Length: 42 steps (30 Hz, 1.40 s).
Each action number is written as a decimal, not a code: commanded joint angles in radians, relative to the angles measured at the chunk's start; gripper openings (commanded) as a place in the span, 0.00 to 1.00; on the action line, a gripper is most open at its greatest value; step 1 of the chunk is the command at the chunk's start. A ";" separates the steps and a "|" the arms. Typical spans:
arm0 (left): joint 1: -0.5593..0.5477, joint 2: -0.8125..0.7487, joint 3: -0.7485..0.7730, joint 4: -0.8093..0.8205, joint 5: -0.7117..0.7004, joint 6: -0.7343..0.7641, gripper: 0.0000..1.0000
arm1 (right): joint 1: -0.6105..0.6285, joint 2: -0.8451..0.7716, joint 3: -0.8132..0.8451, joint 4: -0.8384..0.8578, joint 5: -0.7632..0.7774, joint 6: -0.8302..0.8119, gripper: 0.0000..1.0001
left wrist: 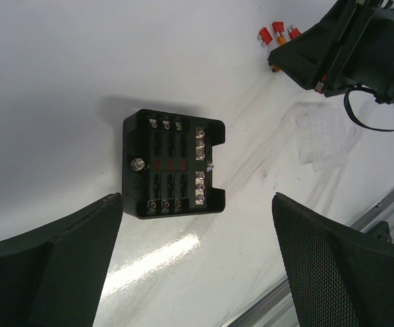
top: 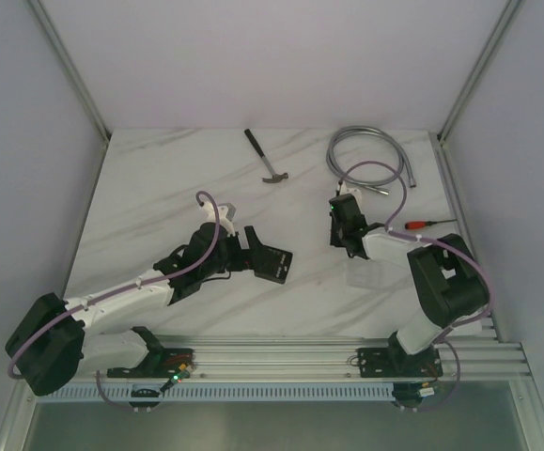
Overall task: Snap on the fuse box
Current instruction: Pick up the fuse from the center of the board.
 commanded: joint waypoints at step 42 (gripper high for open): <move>0.009 0.000 -0.026 -0.010 -0.010 0.030 1.00 | 0.024 0.010 0.191 -0.371 0.006 0.037 0.48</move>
